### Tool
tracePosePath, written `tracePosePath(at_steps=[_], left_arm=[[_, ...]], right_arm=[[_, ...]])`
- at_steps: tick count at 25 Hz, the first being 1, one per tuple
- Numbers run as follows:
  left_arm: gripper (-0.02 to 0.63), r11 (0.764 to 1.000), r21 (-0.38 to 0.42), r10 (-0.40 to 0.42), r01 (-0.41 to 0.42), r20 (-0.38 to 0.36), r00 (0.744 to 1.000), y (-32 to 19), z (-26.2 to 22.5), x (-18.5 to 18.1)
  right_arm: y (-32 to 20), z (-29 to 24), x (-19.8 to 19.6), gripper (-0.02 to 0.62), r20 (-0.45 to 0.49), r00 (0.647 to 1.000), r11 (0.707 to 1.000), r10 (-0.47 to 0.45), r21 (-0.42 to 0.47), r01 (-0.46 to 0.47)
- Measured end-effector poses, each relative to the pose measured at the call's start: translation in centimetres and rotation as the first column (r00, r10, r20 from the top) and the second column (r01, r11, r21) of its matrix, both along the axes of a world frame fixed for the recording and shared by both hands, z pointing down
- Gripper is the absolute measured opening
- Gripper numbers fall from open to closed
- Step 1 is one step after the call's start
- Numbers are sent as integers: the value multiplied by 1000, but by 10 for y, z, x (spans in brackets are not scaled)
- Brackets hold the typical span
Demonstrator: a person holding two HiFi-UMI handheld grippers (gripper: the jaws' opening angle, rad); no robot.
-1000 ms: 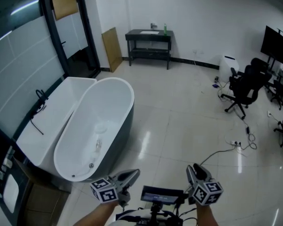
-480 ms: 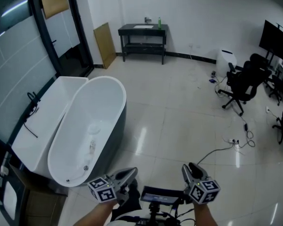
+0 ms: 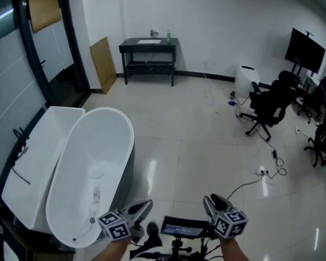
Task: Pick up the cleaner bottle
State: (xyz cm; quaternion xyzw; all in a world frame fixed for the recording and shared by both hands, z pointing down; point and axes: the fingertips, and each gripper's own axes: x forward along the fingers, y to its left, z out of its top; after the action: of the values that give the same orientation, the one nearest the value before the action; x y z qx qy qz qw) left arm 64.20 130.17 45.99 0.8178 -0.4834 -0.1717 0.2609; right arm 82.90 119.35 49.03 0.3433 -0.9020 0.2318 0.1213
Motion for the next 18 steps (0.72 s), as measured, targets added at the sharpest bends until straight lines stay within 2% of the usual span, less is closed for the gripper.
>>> tracePosePath(at_steps=[7, 12, 18], left_arm=[[-6, 999, 9, 43, -43, 4, 999, -51, -4, -65], [-6, 995, 7, 100, -100, 25, 995, -78, -1, -89], [-6, 992, -4, 123, -123, 17, 992, -116, 0, -100]], right_arm=[[-43, -15, -71, 143, -20, 1000, 1000, 15, 21, -15], [-65, -11, -95, 143, -20, 998, 998, 58, 13, -58], [-103, -8, -109, 143, -14, 997, 997, 76, 5, -76]])
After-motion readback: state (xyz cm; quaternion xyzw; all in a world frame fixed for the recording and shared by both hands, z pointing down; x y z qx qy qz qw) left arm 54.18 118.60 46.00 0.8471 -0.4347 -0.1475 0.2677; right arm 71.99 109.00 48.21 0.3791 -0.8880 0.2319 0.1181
